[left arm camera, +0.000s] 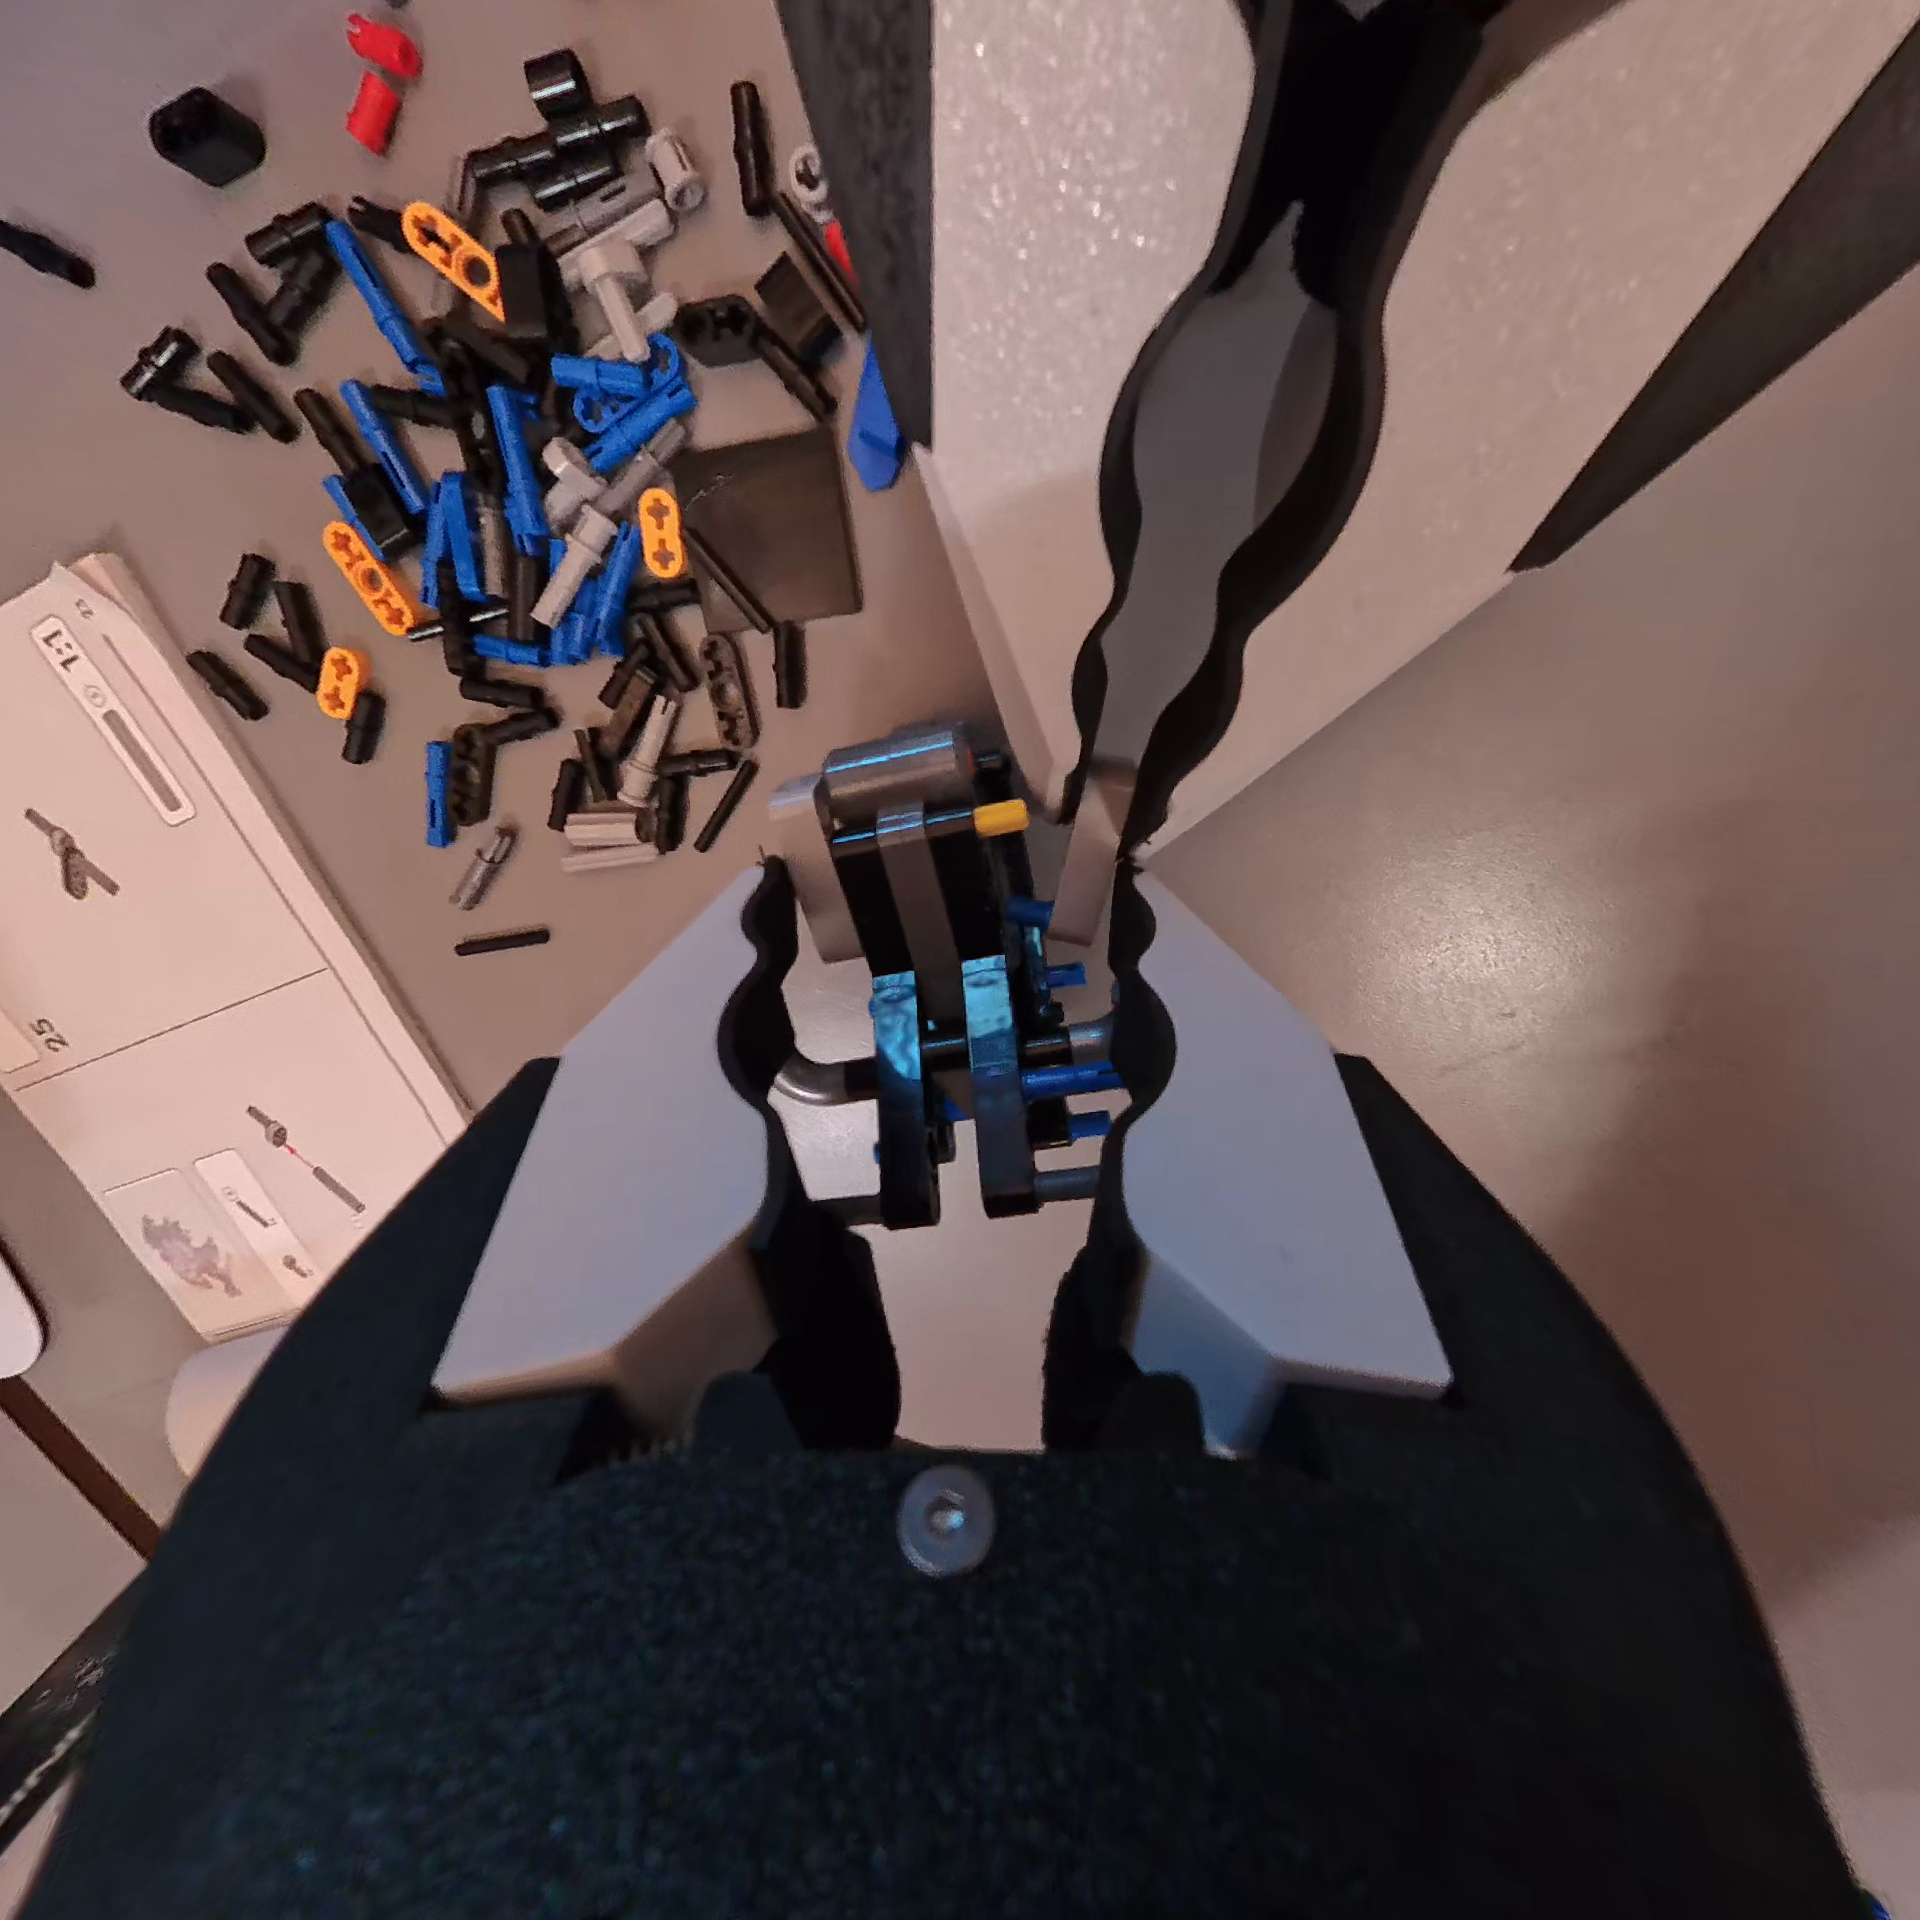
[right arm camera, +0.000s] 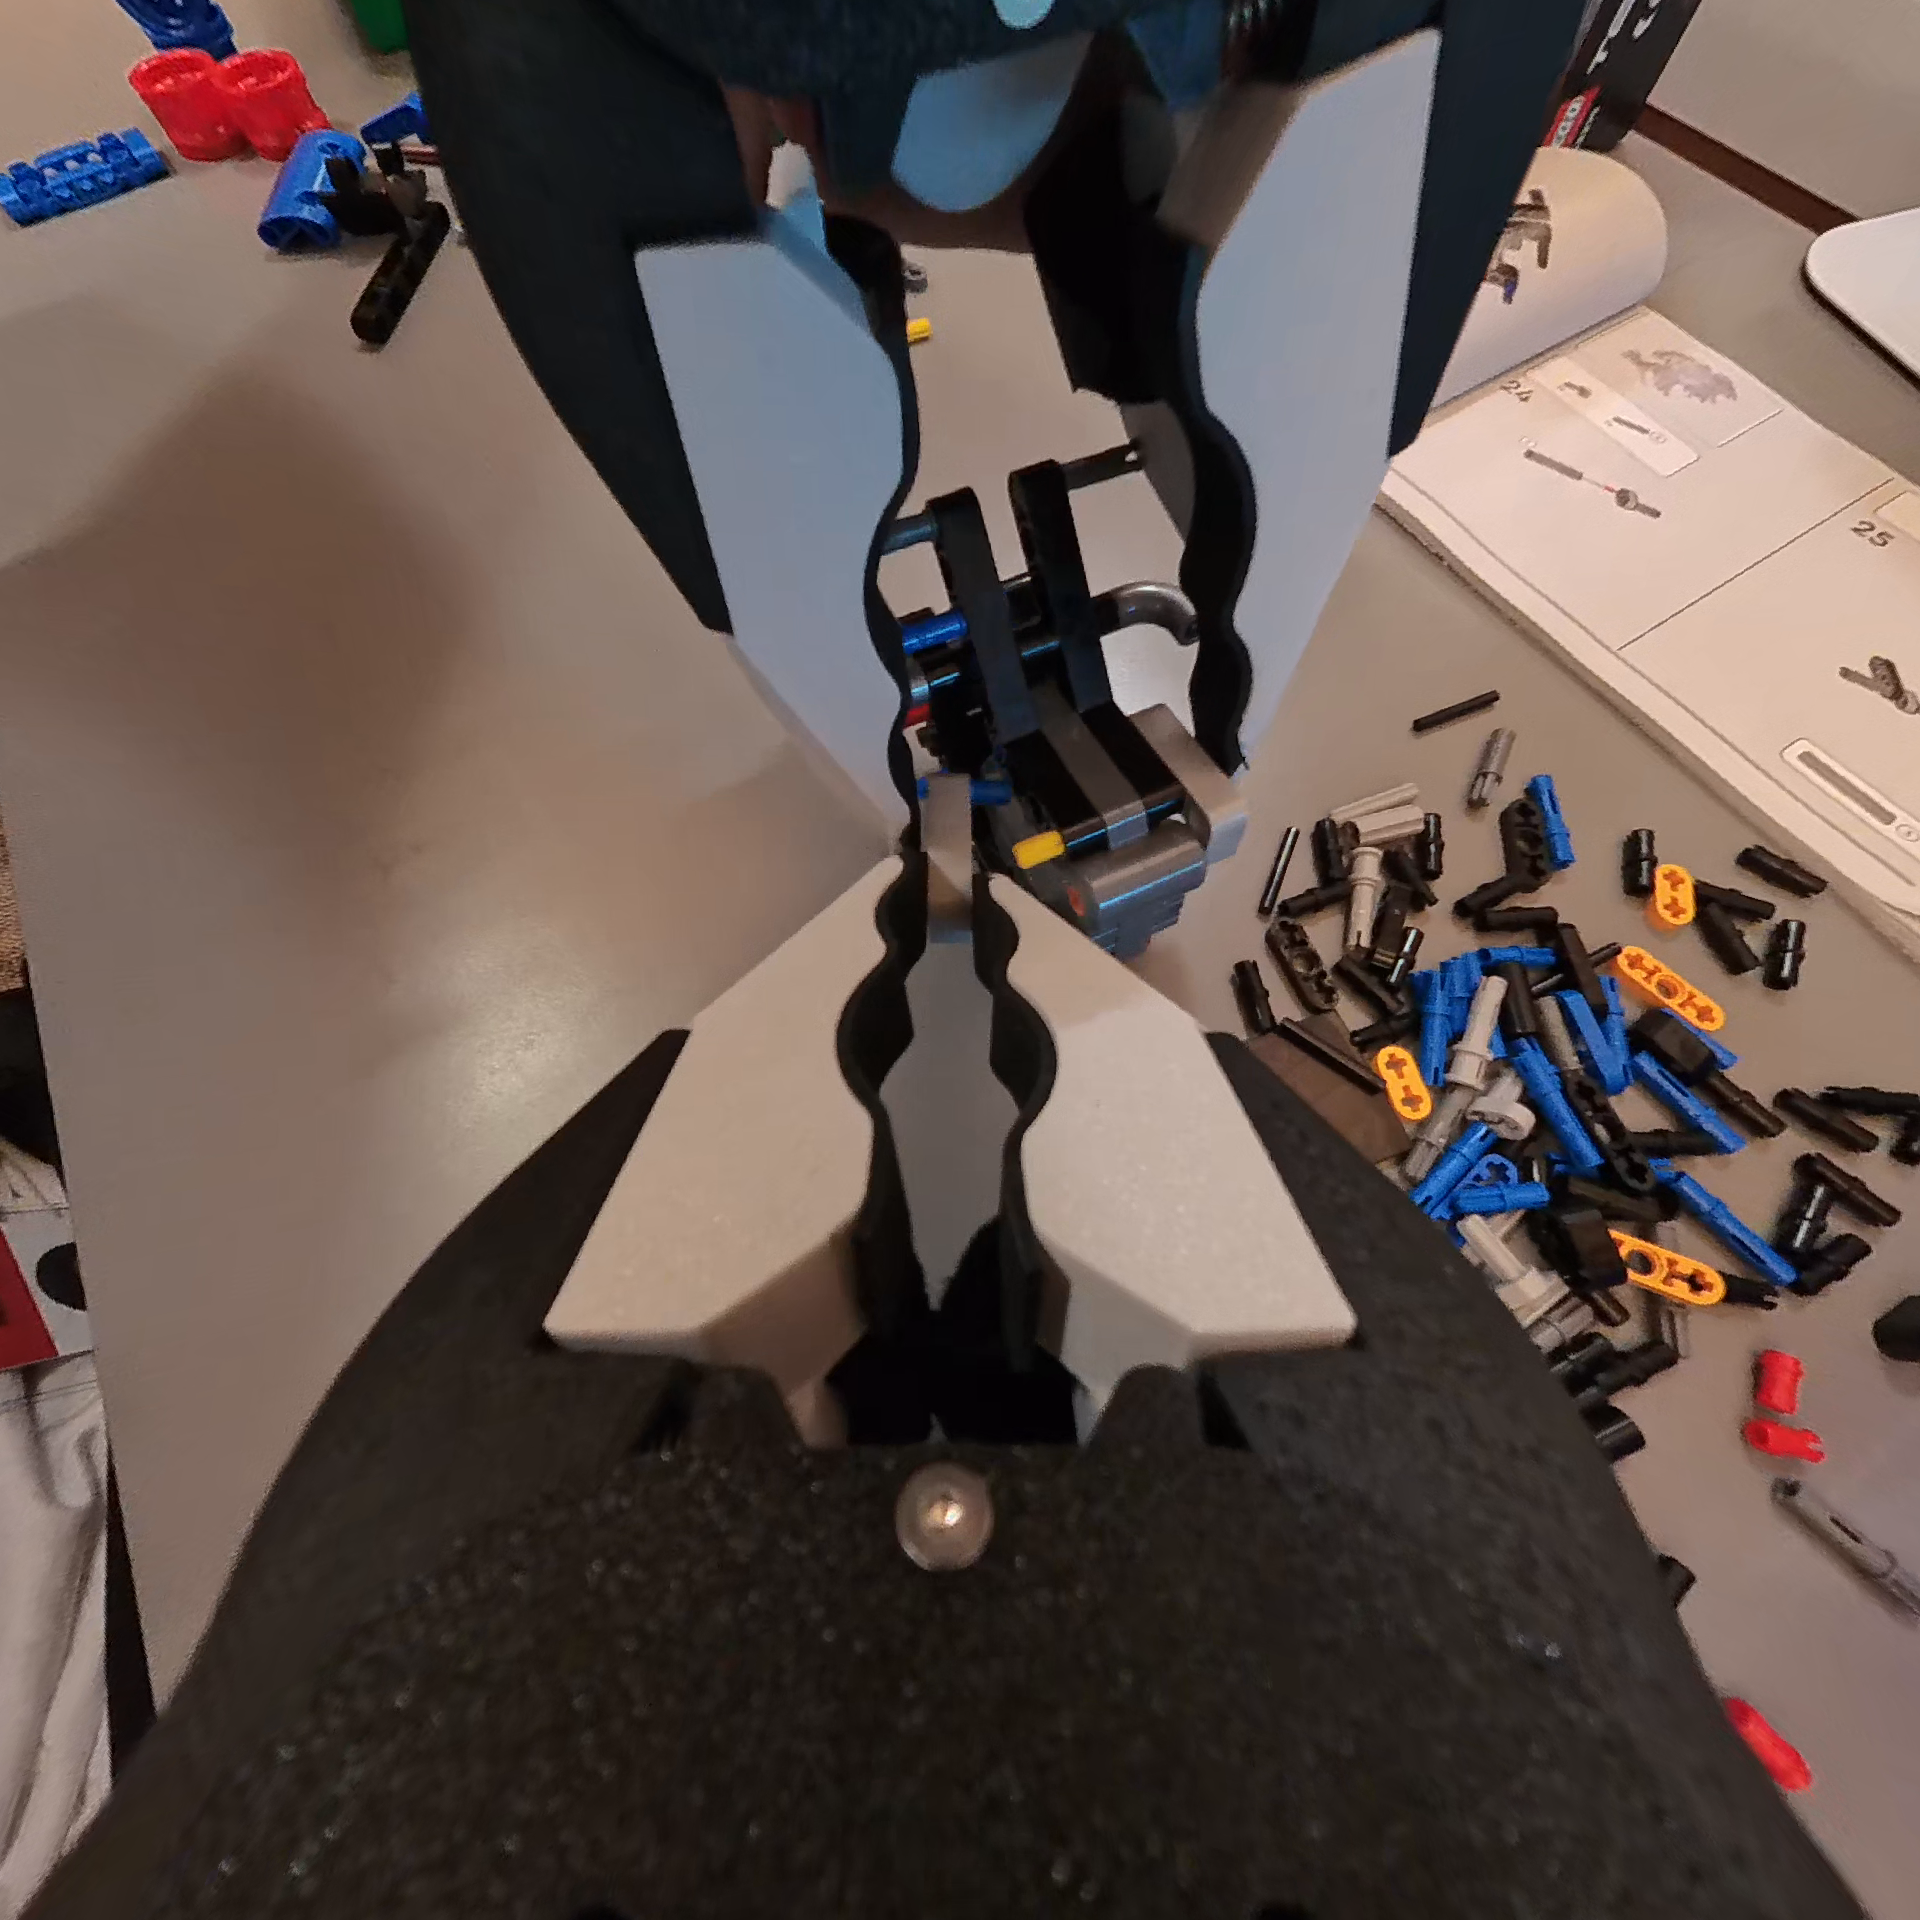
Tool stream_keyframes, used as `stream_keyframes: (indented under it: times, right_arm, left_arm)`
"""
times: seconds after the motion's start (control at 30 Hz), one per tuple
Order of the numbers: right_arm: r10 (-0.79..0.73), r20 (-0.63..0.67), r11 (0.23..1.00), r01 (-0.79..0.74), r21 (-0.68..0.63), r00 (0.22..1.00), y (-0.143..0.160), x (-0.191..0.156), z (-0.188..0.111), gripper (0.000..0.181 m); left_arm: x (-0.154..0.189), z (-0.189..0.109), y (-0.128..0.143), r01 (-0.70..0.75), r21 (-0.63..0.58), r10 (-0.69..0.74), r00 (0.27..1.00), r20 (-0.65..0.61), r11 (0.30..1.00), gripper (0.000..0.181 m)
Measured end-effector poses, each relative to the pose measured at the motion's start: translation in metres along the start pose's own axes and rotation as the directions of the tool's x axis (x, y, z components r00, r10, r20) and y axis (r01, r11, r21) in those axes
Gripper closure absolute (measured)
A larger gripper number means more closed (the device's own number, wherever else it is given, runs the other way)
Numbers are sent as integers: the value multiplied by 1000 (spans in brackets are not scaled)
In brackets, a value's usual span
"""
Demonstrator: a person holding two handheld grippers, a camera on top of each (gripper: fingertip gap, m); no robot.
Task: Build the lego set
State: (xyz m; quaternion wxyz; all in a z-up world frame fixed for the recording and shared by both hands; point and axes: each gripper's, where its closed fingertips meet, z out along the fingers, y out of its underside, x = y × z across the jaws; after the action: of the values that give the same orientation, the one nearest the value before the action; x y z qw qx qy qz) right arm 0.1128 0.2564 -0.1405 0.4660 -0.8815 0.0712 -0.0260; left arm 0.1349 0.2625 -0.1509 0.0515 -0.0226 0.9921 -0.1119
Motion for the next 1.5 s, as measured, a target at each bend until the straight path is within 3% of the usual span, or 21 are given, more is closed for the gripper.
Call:
stream_keyframes:
  times: [0.8,0.93,1.03,1.13,1.33,1.5]
  right_arm:
    - [-52,-60,998,53,17,997,0,6,-8,171]
    - [-148,-64,988,150,29,987,0,6,-20,152]
    - [-195,-152,979,200,20,969,-1,25,-24,129]
    - [-244,-67,970,243,-23,967,2,22,-11,114]
    - [-287,14,958,286,18,958,-6,25,-2,130]
    - [-274,30,962,274,-1,961,-6,28,-1,134]
  left_arm:
    - [0,-4,-7,-39,-23,38,998,-49,999,132]
    - [0,-4,-7,-39,-21,38,998,-55,999,132]
    - [0,-4,-7,-42,-19,41,998,-54,999,132]
    - [1,-4,-7,-42,-18,41,998,-52,999,132]
    - [1,-4,-8,-27,6,27,998,-55,1000,132]
    - [0,-4,-8,-17,15,17,999,-47,1000,132]
